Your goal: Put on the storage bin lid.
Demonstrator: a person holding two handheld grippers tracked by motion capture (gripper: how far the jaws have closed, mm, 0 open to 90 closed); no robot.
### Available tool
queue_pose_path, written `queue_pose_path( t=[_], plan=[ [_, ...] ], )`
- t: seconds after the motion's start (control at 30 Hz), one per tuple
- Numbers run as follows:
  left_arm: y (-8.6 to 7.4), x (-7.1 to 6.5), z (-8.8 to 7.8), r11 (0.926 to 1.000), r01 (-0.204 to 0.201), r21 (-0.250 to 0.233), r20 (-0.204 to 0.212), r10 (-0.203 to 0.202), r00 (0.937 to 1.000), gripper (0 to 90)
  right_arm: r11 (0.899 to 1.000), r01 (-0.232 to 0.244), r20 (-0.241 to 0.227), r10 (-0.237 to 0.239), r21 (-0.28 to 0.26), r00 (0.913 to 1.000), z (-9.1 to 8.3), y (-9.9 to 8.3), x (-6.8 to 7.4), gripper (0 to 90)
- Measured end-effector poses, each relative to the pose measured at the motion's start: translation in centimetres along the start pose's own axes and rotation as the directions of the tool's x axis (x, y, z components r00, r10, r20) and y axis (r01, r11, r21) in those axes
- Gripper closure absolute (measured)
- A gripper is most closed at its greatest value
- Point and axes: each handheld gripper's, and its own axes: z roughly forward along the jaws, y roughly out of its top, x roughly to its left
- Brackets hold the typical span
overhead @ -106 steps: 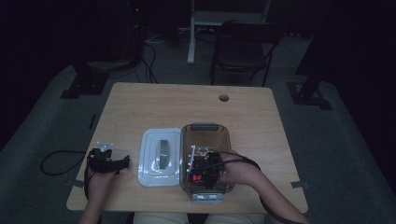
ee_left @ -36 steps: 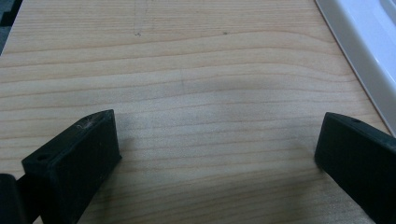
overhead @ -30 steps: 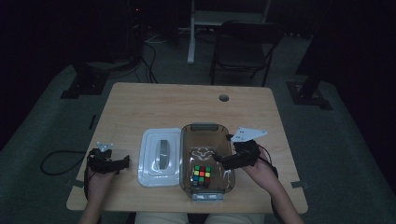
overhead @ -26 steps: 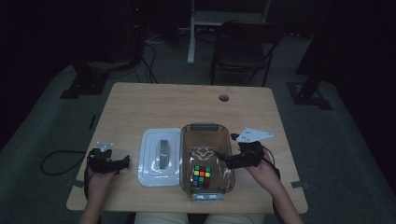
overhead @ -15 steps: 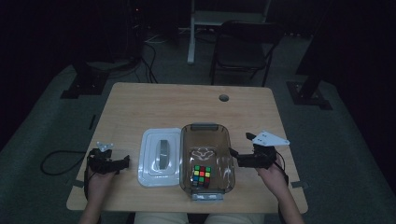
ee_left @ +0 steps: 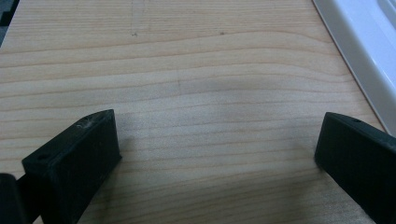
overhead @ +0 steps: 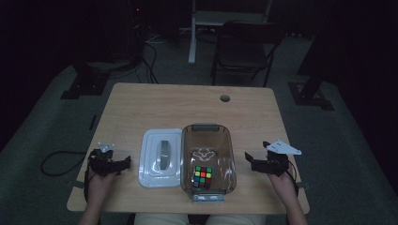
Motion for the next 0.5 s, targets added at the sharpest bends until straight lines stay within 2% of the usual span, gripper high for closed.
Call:
queue_pose_path(
  t=[0.13,0.17,0.23,0.3,0.37,0.5],
  plan=[
    [0.0,0.0,0.0,1.0,-0.005,0.0,0.004,0.005,1.0,0.6,0.999,-0.023,0.009,0.023,0.033,0.9997,0.7,-1.5,-0.5,11.6],
    [0.0,0.0,0.0,1.0,-0.007,0.001,0.005,0.007,1.0,0.6,0.997,-0.037,0.017,0.036,0.062,0.9992,1.4,-2.6,-0.8,11.6],
    [0.0,-0.1,-0.1,0.9998,-0.017,0.006,0.012,0.017,0.9998,0.6,0.995,-0.043,0.03,0.04,0.091,0.9987,2.0,-3.5,-1.0,11.6],
    [0.0,-0.1,-0.1,0.9998,-0.019,0.01,0.014,0.019,0.9997,0.6,0.994,-0.044,0.032,0.041,0.102,0.9986,2.2,-3.8,-1.1,11.6],
    [0.2,-0.4,-0.3,0.9991,-0.022,0.035,0.023,0.021,0.9995,0.6,0.99,-0.047,0.048,0.041,0.133,0.998,2.8,-4.5,-1.2,11.6],
    [0.6,-0.8,-0.9,0.9992,-0.032,0.025,0.034,0.031,0.9989,0.6,0.988,-0.041,0.06,0.033,0.15,0.9976,3.0,-4.6,-1.1,11.6]
  ],
)
